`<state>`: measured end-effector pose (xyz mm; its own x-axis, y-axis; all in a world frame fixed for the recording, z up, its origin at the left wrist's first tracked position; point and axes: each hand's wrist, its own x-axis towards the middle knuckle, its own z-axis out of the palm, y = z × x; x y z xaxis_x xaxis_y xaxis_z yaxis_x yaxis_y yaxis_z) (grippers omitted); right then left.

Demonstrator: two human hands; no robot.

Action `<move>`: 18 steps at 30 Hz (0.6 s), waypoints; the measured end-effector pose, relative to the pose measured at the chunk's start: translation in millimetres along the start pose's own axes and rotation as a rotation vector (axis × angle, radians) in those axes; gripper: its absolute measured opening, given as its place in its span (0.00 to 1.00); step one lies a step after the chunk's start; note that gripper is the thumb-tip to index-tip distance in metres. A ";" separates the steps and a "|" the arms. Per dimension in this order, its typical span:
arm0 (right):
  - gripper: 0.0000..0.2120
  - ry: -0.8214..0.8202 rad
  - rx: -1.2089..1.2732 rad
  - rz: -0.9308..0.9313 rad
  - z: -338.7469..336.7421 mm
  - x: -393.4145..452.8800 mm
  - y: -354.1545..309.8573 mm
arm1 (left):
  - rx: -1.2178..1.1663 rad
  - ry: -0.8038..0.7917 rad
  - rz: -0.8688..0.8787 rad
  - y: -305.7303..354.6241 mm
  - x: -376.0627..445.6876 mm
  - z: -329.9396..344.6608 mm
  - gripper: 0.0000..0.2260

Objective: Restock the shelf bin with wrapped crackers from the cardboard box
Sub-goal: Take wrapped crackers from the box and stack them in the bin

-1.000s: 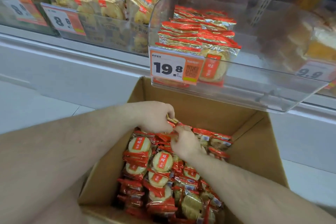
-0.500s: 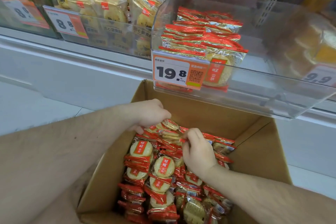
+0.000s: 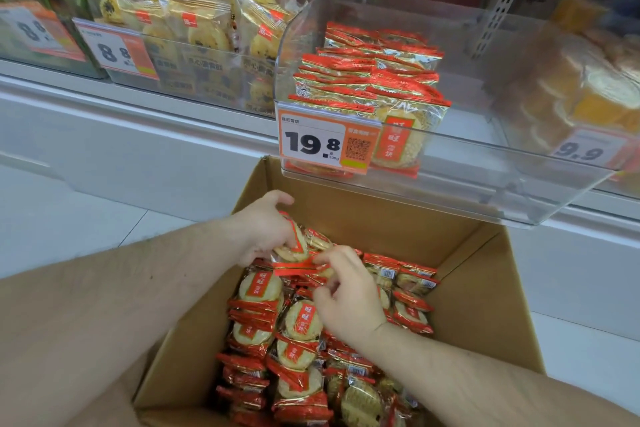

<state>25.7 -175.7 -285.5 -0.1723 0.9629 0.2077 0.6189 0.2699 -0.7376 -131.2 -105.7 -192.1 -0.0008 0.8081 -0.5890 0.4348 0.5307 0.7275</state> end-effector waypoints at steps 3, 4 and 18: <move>0.19 -0.154 -0.193 0.351 8.7 10.3 33.6 | 0.135 -0.045 0.122 -0.6 1.7 -13.3 0.30; 0.23 -0.220 -0.258 0.390 14.4 13.8 41.7 | 0.173 -0.068 0.136 -1.1 1.4 -16.4 0.28; 0.13 -0.258 -0.377 0.375 -56.9 17.4 4.2 | 0.131 -0.168 0.150 14.3 -15.2 -17.6 0.12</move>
<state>68.9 -157.9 -248.4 -0.0412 0.9744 -0.2210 0.8950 -0.0623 -0.4418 -140.8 -106.0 -166.6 0.2168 0.8158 -0.5361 0.5318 0.3618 0.7657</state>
